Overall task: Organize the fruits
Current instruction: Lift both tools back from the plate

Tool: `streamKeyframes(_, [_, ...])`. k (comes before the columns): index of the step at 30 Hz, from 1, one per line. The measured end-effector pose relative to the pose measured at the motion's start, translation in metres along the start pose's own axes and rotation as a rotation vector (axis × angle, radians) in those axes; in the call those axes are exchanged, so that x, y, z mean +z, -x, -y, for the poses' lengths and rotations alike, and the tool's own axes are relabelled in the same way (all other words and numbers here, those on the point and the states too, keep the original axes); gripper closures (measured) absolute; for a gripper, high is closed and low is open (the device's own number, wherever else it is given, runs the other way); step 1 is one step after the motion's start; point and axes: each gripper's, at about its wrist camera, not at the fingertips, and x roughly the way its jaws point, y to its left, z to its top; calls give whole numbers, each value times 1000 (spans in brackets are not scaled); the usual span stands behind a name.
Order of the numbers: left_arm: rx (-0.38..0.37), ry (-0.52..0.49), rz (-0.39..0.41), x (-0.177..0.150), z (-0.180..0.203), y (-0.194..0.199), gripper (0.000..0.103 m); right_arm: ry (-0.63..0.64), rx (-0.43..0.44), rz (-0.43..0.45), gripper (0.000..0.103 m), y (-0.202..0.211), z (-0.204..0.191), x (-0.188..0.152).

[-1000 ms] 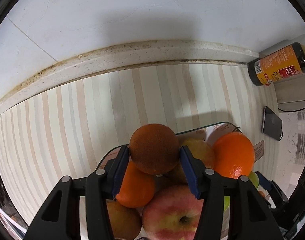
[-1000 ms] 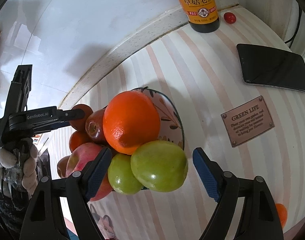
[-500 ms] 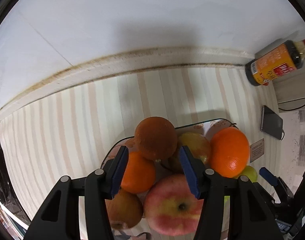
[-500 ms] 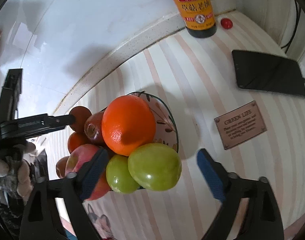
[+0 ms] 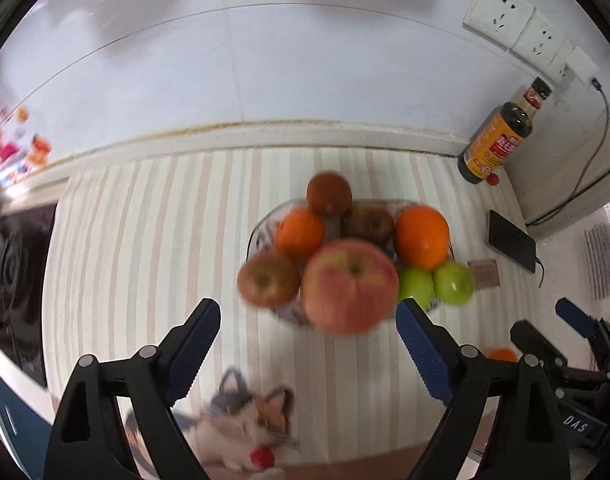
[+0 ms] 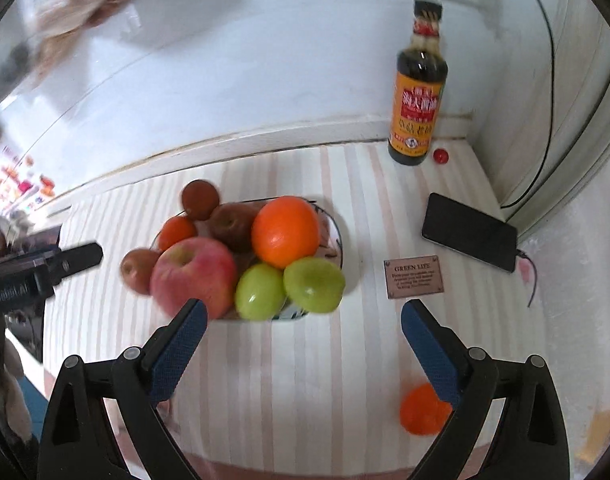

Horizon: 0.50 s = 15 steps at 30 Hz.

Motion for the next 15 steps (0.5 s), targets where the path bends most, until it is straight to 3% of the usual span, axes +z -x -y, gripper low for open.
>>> streamKeyframes(6, [31,20,80,-37,2,48,13,46,3,65,3,50,-13,-23])
streamKeyframes(15, [41,-8,187,-66,11,112,13,60,24,143,3,124,-29,-47])
